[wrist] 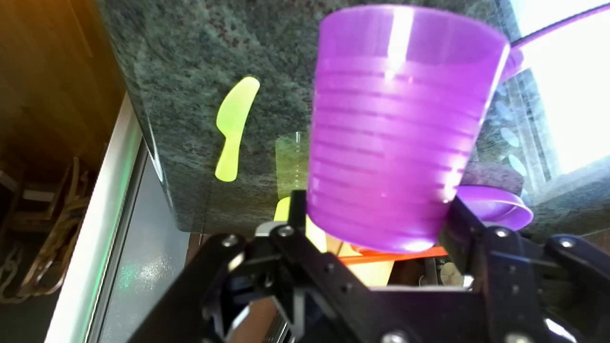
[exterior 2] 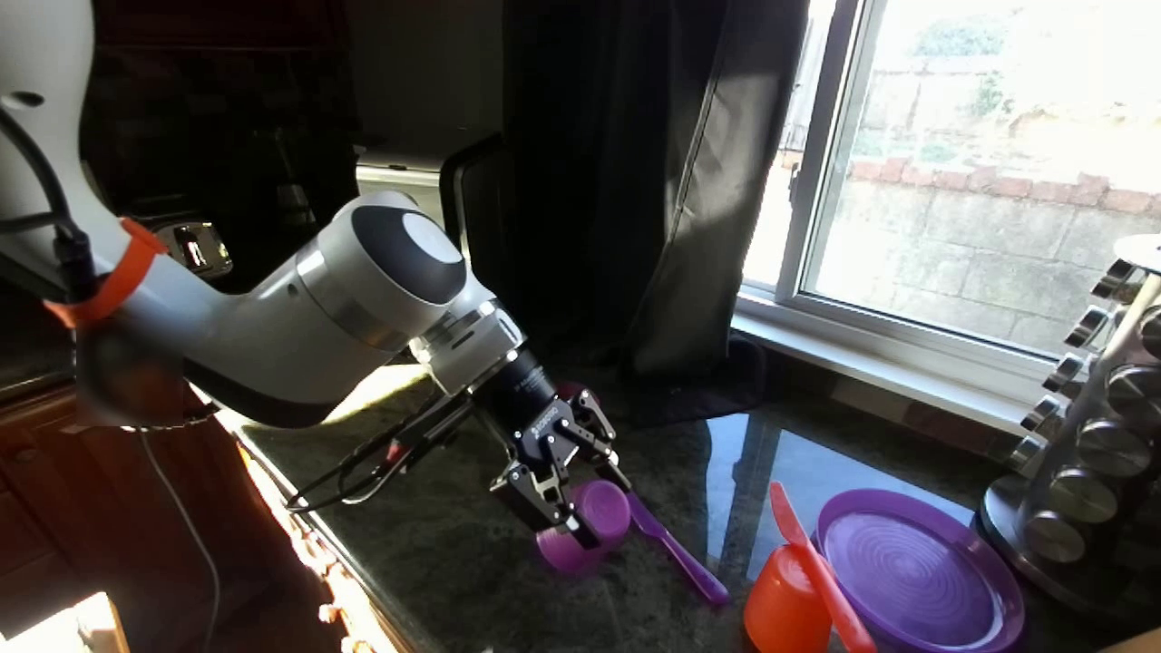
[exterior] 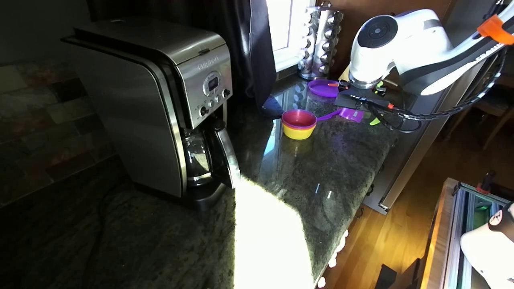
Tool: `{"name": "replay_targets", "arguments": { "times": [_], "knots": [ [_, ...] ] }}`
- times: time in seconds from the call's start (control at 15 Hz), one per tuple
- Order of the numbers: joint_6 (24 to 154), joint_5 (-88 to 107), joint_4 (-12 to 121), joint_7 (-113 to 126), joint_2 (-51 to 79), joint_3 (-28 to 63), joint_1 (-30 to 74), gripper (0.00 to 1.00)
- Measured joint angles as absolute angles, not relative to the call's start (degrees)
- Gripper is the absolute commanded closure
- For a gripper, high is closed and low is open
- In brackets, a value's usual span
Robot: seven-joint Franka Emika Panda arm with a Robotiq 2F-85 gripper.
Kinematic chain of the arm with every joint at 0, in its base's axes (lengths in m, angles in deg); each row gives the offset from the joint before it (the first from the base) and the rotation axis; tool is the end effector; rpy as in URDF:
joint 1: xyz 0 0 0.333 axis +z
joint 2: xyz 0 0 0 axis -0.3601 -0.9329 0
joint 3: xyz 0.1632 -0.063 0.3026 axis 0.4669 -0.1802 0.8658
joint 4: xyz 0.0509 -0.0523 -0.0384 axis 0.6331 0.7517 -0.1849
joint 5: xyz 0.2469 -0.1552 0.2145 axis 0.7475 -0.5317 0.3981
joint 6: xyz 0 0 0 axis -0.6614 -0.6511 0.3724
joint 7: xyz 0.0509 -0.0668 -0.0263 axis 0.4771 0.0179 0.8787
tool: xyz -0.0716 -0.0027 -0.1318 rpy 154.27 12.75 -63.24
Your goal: Turn the cup upside down
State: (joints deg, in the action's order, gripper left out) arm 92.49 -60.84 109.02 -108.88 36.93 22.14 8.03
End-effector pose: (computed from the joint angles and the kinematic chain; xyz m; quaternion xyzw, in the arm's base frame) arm 0.4143 -0.1262 0.3361 0.7349 -0.5546 0.3075 0.2405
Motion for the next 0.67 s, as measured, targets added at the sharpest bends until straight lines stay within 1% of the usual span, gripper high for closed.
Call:
{"name": "replay_targets", "arguments": {
  "times": [0.67],
  "knots": [
    [90.39, -65.91, 106.75, -113.86, 32.01, 19.81, 11.73, 0.58]
  ]
}}
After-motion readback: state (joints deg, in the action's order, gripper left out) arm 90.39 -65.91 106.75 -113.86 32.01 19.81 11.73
